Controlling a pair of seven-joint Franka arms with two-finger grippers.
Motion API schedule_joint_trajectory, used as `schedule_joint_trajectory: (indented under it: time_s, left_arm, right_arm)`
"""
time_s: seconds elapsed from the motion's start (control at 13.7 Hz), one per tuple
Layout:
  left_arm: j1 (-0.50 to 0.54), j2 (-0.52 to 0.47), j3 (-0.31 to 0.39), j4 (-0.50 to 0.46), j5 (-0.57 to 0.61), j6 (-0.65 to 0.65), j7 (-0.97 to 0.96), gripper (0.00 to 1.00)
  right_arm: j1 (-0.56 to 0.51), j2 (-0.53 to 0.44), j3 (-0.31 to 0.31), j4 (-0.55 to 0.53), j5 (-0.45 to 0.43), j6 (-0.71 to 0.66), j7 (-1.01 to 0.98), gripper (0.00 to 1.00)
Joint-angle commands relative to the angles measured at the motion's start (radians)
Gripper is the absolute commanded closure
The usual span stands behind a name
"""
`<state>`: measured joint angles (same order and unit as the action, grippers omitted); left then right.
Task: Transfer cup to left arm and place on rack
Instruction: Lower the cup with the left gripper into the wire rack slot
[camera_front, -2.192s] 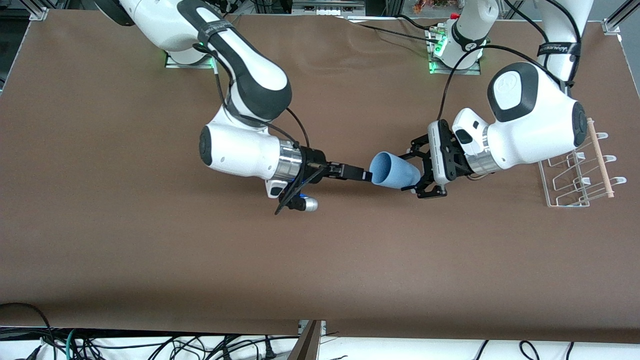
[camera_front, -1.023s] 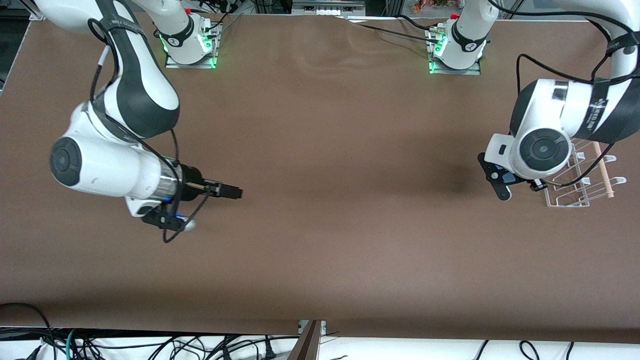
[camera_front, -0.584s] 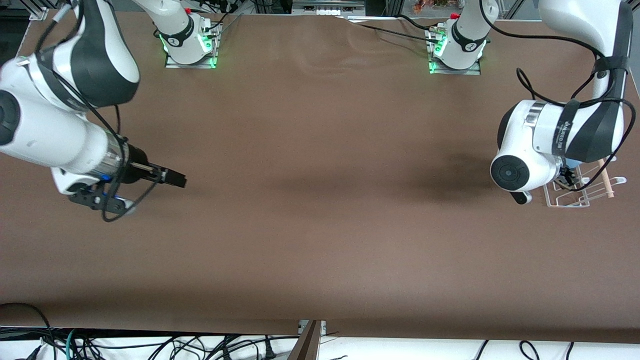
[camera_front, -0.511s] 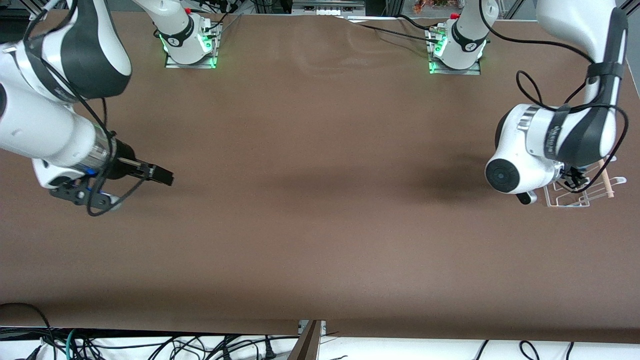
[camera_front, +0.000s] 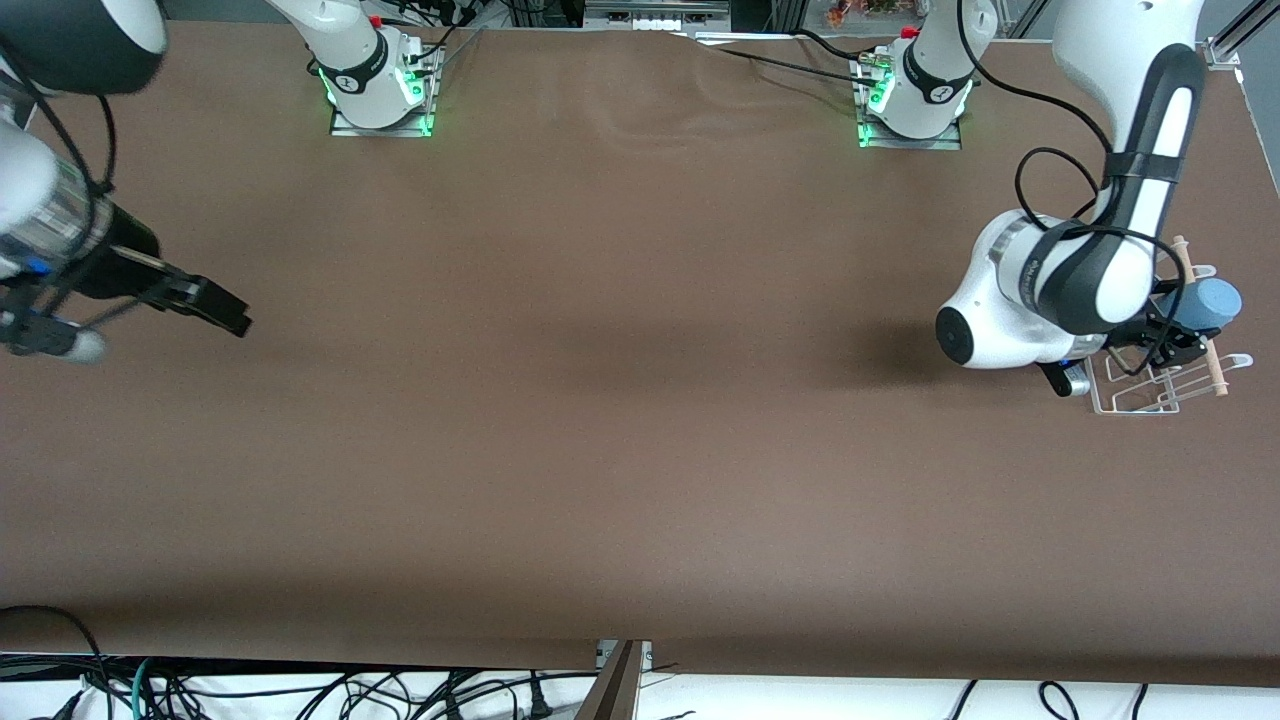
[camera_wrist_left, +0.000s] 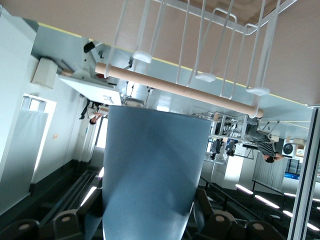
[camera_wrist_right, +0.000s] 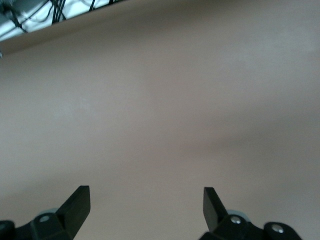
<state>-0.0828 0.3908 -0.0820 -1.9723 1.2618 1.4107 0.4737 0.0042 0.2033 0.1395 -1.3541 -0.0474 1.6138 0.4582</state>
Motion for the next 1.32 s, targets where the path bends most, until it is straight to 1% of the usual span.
schedule_joint_trajectory:
  time_s: [0.0, 0.15, 0.22, 0.29, 0.44, 0.58, 0.8, 1.24]
  left_arm:
    - [0.027, -0.058, -0.005, -0.112, 0.083, 0.042, -0.108, 1.0]
    - [0.078, -0.053, -0.005, -0.112, 0.126, 0.115, -0.11, 1.0]
    - [0.102, -0.05, -0.007, -0.114, 0.128, 0.137, -0.116, 1.0]
    - [0.106, -0.043, -0.005, -0.118, 0.134, 0.151, -0.15, 1.0]
    - [0.098, -0.02, -0.007, -0.114, 0.142, 0.156, -0.178, 1.0]
    - [0.1, -0.001, -0.007, -0.109, 0.181, 0.169, -0.21, 1.0]
    - [0.103, 0.022, -0.005, -0.115, 0.191, 0.179, -0.291, 1.0]
    - [0.103, 0.036, -0.005, -0.118, 0.205, 0.177, -0.306, 1.0]
  right_arm:
    - [-0.018, -0.054, -0.009, -0.054, -0.038, -0.058, -0.129, 0.0]
    - [-0.018, -0.058, -0.04, -0.056, -0.038, -0.077, -0.281, 0.0]
    - [-0.018, -0.058, -0.046, -0.056, -0.038, -0.081, -0.324, 0.0]
    - [-0.018, -0.059, -0.046, -0.056, -0.04, -0.097, -0.354, 0.0]
    - [-0.016, -0.055, -0.046, -0.05, -0.04, -0.106, -0.368, 0.0]
    - [-0.02, -0.045, -0.047, -0.04, -0.04, -0.117, -0.371, 0.0]
    - [-0.02, -0.045, -0.047, -0.039, -0.035, -0.114, -0.371, 0.0]
    - [-0.018, -0.044, -0.046, -0.03, -0.032, -0.115, -0.371, 0.0]
